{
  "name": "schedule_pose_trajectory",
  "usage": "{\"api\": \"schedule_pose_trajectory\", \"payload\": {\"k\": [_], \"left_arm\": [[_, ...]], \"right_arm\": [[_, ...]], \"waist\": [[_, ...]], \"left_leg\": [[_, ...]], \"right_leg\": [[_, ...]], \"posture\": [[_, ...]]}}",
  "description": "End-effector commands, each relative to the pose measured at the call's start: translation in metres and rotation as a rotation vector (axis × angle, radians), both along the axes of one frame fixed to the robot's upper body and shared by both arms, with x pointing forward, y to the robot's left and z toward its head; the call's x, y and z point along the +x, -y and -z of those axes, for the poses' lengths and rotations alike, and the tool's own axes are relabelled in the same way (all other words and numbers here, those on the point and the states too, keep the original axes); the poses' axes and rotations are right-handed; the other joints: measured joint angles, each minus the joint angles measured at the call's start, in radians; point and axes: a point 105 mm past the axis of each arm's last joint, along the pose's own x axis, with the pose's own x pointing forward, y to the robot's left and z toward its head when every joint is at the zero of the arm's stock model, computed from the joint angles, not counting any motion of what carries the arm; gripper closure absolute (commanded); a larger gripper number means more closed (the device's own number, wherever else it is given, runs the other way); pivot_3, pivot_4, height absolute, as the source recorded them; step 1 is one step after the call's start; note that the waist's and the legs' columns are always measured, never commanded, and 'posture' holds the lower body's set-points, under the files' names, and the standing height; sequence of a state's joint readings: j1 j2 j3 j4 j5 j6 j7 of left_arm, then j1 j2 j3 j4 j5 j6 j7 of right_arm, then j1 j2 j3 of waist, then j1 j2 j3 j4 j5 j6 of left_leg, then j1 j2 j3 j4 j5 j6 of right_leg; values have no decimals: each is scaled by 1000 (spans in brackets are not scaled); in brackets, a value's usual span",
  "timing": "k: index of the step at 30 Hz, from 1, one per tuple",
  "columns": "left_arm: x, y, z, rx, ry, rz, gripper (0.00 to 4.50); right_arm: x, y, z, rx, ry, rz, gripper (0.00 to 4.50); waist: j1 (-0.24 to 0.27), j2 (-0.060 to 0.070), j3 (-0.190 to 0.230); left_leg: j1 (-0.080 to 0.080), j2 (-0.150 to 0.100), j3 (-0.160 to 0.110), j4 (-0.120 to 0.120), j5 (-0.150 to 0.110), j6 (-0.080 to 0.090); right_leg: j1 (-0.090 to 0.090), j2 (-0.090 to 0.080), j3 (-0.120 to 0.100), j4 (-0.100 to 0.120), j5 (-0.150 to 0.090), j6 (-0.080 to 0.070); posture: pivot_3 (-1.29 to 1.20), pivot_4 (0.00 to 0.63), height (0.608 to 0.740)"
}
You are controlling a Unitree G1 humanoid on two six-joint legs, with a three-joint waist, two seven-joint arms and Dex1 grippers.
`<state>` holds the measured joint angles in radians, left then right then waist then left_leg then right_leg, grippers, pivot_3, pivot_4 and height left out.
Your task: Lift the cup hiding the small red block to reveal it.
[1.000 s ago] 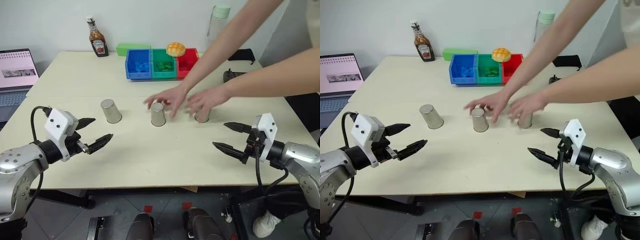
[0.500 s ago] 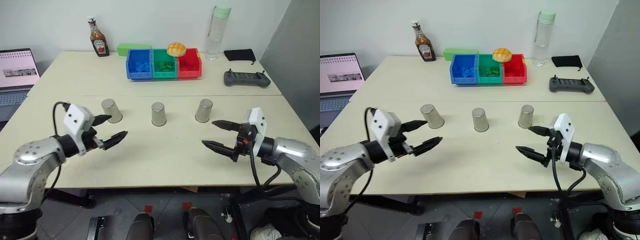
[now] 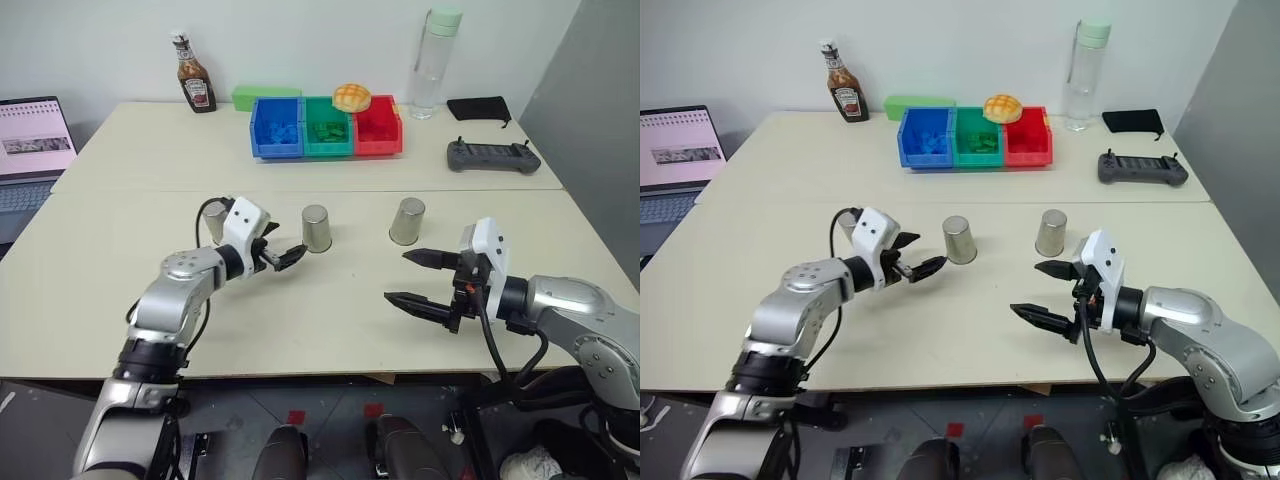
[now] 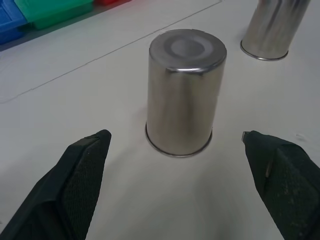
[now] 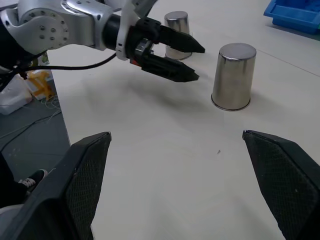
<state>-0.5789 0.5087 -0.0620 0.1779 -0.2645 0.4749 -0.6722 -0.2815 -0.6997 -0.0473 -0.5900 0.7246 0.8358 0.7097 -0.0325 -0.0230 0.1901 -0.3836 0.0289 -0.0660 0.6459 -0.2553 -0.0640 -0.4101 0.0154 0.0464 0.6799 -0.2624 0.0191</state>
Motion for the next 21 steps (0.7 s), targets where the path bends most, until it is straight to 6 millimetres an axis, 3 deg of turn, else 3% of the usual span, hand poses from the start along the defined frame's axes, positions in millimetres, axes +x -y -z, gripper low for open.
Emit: {"api": "schedule_pose_trajectory", "payload": {"k": [1, 17, 21], "left_arm": [[13, 12, -16, -4, 54, 34, 0], [40, 47, -9, 9, 24, 120, 0], [45, 45, -10, 4, 31, 90, 736]], "right_arm": [[-6, -2, -10, 0, 59, -7, 19], [-9, -7, -17, 1, 81, -15, 19], [-10, -7, -18, -1, 80, -12, 0]], "waist": [[2, 0, 0], [0, 0, 0], [1, 0, 0]], "left_leg": [[0, 0, 0, 0, 0, 0], [-1, -1, 0, 0, 0, 0], [-1, -1, 0, 0, 0, 0]], "right_leg": [[0, 0, 0, 0, 0, 0], [0, 0, 0, 0, 0, 0], [0, 0, 0, 0, 0, 0]], "posture": [[0, 150, 740], [0, 150, 740], [0, 150, 740]]}}
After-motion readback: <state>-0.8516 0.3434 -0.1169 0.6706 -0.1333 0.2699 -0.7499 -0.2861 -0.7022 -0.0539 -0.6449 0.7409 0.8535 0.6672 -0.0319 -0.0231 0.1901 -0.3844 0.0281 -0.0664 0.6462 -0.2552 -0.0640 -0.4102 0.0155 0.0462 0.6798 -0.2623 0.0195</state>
